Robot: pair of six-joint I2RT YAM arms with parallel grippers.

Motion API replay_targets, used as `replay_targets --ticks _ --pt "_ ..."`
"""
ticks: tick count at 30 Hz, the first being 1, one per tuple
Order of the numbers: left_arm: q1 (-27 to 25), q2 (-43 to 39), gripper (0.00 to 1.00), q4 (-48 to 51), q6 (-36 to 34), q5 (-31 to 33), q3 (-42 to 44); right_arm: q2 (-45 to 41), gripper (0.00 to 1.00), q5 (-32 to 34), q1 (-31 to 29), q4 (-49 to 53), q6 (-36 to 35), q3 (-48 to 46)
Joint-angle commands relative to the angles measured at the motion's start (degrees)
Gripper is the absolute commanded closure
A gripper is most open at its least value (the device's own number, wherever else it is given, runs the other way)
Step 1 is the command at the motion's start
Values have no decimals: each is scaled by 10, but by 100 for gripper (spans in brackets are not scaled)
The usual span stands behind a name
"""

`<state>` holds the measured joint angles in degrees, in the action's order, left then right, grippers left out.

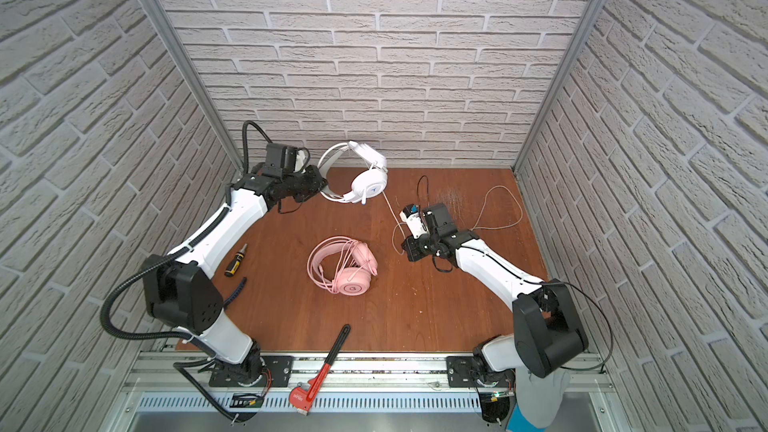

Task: Wrap the headphones
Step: 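Hold the white headset with left gripper while right carries grey cable toward it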

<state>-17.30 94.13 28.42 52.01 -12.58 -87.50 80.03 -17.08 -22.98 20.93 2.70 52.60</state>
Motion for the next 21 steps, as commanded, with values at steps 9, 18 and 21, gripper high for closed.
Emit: replay_targets --ticks 9,18,21 --pt "-25 -1 100 -9 33 109 1 -50 94 97 -89 94 -46 13" --pt "-50 41 100 64 42 186 -26 -40 94 148 -142 172 -78 86" --pt "-57 50 100 56 52 193 -22 -33 94 161 -160 189 -95 109"
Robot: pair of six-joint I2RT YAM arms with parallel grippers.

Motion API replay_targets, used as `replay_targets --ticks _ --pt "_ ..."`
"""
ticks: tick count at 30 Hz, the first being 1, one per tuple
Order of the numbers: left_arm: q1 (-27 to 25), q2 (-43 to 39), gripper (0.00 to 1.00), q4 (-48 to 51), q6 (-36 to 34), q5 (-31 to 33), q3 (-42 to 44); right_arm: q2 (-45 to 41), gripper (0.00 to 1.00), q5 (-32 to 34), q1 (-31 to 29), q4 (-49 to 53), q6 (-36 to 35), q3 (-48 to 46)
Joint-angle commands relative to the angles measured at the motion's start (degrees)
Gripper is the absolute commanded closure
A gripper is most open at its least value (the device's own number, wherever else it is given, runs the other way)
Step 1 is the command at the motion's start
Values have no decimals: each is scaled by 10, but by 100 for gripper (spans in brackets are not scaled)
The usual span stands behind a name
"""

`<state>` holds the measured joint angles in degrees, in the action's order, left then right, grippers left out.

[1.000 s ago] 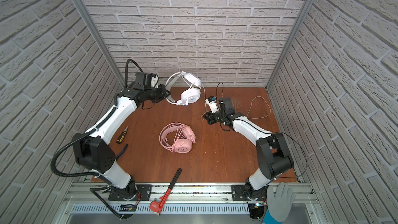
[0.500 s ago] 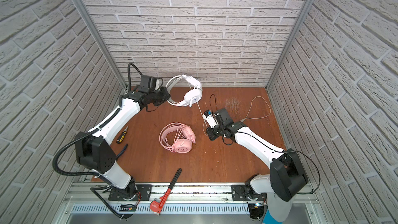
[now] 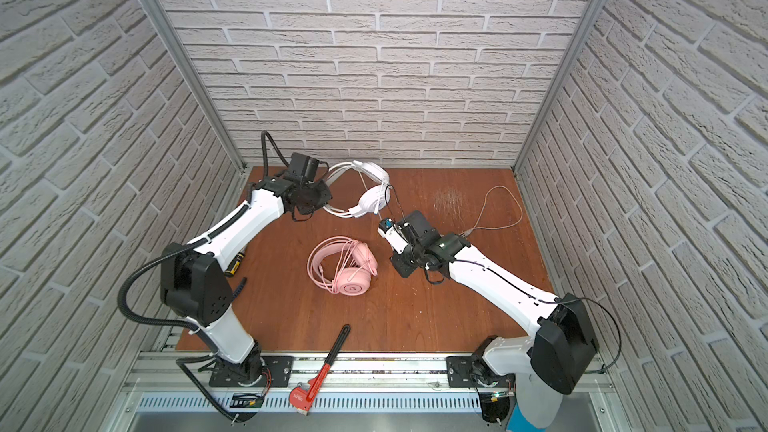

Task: Wrap the headphones
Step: 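Hold the white headset with left gripper while right carries grey cable toward it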

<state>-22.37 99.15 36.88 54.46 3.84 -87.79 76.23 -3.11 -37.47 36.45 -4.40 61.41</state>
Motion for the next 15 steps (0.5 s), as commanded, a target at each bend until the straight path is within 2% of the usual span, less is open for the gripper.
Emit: replay_targets --ticks 1,8,15 --pt "-8 3 100 -27 29 34 -22 7 94 24 -20 34 -28 24" --pt "-13 15 100 -22 30 46 -21 51 94 31 -20 10 -16 20" --pt "-12 24 100 -28 17 62 1 112 94 -10 -15 -5 -1 28"
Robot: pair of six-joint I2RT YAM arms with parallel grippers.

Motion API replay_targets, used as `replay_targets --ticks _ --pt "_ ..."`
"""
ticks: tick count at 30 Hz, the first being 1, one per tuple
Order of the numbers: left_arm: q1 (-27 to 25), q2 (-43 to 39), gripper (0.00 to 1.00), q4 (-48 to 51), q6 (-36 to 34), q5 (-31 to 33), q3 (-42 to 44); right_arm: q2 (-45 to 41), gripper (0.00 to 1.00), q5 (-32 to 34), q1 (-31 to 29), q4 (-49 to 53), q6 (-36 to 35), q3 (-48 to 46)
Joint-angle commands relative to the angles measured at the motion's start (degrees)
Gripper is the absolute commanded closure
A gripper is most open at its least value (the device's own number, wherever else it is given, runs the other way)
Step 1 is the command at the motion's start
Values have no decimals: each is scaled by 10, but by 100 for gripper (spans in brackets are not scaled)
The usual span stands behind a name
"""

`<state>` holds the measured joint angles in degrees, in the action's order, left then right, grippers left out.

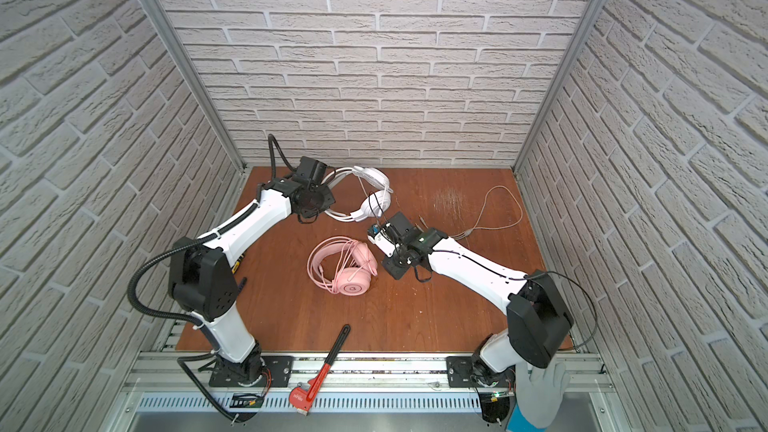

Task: Wrap the headphones
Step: 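Hold the white headset with left gripper while right carries grey cable toward it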

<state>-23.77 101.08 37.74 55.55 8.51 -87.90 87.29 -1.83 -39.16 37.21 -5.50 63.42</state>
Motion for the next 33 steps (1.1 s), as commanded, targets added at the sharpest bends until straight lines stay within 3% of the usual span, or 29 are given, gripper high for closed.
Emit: replay_targets --ticks 1,7,24,33 --pt "2 9 100 -40 6 15 6 1 94 -31 1 -22 10 7" --pt "-2 41 100 -32 -4 17 -2 10 94 -55 1 0 -27 52" --pt "-50 143 100 118 -93 91 -152 137 94 -20 1 263 -141 302" --pt "-57 175 100 156 -131 90 -198 156 94 98 1 316 -186 380"
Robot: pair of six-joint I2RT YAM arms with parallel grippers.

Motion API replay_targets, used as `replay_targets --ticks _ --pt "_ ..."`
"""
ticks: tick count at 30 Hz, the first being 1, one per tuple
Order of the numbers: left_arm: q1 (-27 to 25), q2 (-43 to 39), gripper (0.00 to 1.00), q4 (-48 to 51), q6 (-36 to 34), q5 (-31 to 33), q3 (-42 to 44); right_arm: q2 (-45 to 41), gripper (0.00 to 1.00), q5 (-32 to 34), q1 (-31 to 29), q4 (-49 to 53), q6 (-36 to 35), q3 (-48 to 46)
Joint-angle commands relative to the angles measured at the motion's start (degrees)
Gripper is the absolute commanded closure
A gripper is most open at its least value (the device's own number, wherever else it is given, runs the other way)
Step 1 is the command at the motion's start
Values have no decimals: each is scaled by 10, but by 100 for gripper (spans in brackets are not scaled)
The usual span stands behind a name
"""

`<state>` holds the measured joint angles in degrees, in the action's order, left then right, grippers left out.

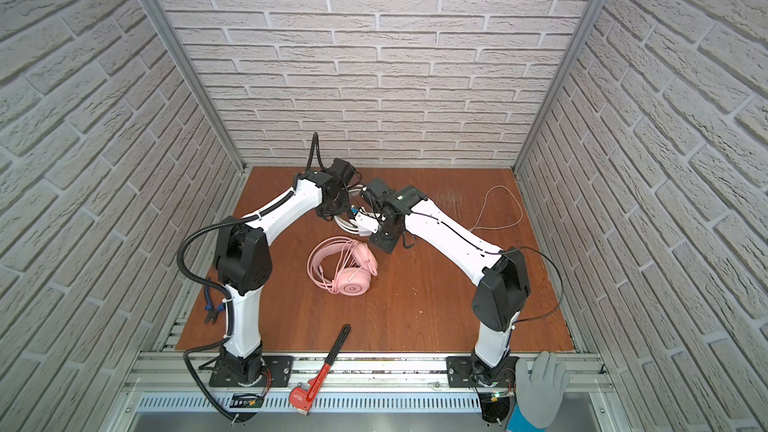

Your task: Wrap the headphones

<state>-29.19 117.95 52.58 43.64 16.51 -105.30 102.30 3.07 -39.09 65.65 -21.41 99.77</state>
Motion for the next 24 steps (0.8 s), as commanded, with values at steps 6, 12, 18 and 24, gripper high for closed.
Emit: replay_targets --ticks 6,12,18,24 --pt "-5 20 100 6 -24 -12 -32 -2 94 79 1 21 -76 14" --pt "-8 36 100 16 -44 -25 -49 -14 94 113 0 -5 -152 3" --pt "-9 43 100 8 -71 -55 -59 -24 94 179 0 -46 -219 -21" --pt "-11 46 100 -2 -105 -94 -66 -25 94 233 2 -94 -285 -53"
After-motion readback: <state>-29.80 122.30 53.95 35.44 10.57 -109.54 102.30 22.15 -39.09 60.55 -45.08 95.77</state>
